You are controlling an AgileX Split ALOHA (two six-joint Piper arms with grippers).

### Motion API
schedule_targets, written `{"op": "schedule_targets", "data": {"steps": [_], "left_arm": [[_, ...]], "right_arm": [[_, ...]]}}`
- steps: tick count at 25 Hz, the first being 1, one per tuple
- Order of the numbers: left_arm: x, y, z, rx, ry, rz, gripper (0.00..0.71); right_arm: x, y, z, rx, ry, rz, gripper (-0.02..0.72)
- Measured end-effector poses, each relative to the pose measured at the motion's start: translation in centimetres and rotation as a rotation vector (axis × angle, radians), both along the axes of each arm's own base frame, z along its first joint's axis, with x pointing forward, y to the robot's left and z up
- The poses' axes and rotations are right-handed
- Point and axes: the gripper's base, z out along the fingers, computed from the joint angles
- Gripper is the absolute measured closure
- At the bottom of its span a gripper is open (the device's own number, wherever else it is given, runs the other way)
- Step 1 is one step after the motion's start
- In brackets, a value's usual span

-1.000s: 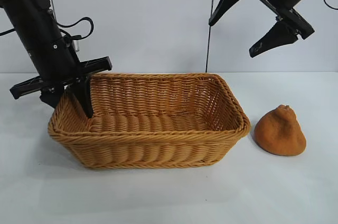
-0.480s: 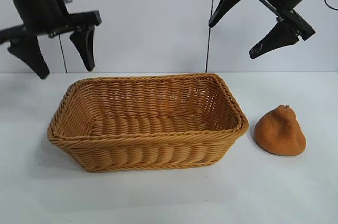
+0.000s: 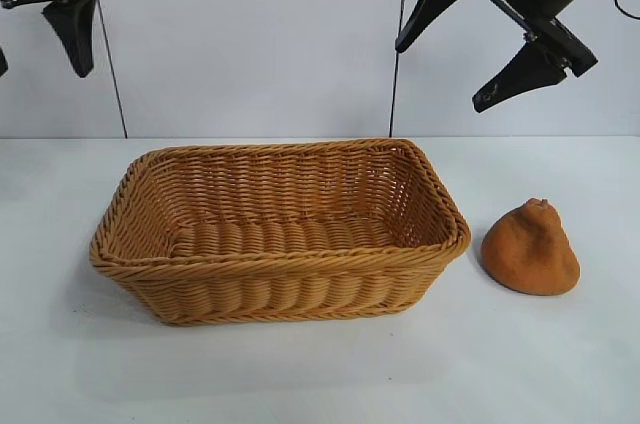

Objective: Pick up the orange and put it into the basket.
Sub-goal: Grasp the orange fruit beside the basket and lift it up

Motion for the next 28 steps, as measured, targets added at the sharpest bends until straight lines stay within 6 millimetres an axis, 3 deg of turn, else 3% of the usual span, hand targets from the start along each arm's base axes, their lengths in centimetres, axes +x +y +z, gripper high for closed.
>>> {"op": "schedule_targets", "data": {"steps": [5,9,18,23,28], "left_arm": [[-1.9,0.9,2.1,0.000,-0.027,0.017,0.124],[-6.4,1.1,3.6,0.003,-0.014,0.008,0.124],[-20.4,2.1,5.6,0.041,-0.049,0.004,0.124],[-27.9,2.5,4.0,0.046,-0.090,0.005,0.126],[-34.4,2.7,1.8,0.038,-0.250,0.009,0.126]], "right_arm": [[-0.2,0.0,0.0,0.000,0.016,0.011,0.073],[-0.2,0.0,0.0,0.000,0.018,0.013,0.073],[-0.2,0.0,0.0,0.000,0.018,0.013,0.073],[-0.2,0.0,0.0,0.000,0.021,0.014,0.073],[-0.4,0.1,-0.1,-0.001,0.030,0.029,0.073]]}}
